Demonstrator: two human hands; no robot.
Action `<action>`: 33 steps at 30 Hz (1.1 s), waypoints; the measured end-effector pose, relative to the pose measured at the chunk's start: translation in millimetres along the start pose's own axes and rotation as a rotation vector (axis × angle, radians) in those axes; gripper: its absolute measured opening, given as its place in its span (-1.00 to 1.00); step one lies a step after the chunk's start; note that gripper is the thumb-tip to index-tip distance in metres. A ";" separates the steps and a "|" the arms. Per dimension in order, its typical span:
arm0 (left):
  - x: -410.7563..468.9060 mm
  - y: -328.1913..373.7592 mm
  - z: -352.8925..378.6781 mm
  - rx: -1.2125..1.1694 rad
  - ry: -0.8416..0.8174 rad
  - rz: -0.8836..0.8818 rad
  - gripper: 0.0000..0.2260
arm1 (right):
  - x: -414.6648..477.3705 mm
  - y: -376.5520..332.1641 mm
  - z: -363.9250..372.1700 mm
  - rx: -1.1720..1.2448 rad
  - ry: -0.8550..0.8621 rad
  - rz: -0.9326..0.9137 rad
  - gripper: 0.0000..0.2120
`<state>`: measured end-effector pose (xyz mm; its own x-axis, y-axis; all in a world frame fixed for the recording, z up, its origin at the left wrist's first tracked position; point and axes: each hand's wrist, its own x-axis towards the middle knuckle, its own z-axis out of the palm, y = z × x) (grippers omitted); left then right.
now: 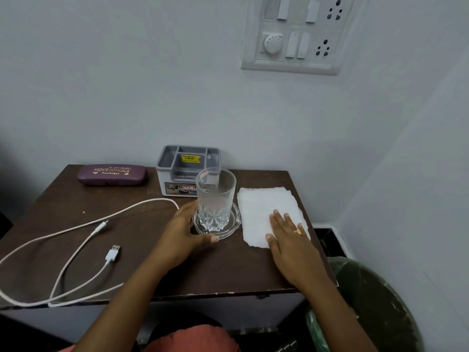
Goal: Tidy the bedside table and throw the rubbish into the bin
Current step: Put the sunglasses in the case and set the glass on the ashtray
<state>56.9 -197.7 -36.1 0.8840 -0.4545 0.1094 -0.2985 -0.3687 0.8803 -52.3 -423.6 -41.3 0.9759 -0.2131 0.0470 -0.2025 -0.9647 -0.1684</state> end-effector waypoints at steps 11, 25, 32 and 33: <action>0.1 2.7 0.0 0.046 -0.002 -0.002 -0.32 | -78.6 -0.1 11.9 -0.062 0.024 0.078 -0.46; 32.2 21.1 34.1 0.098 -0.008 0.059 -0.33 | -81.3 -2.2 13.7 -0.042 -0.056 0.069 -0.51; 54.3 27.5 50.6 0.091 -0.034 0.072 -0.34 | -52.4 -10.1 -10.9 0.267 0.192 0.014 -0.51; 57.4 29.4 51.8 0.098 -0.037 0.072 -0.34 | -37.9 -10.8 -16.1 0.396 0.173 0.044 -0.52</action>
<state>80.2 -276.6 -27.8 0.8460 -0.5112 0.1518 -0.3956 -0.4108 0.8214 -88.4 -407.6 -25.4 0.9322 -0.3081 0.1900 -0.1639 -0.8273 -0.5373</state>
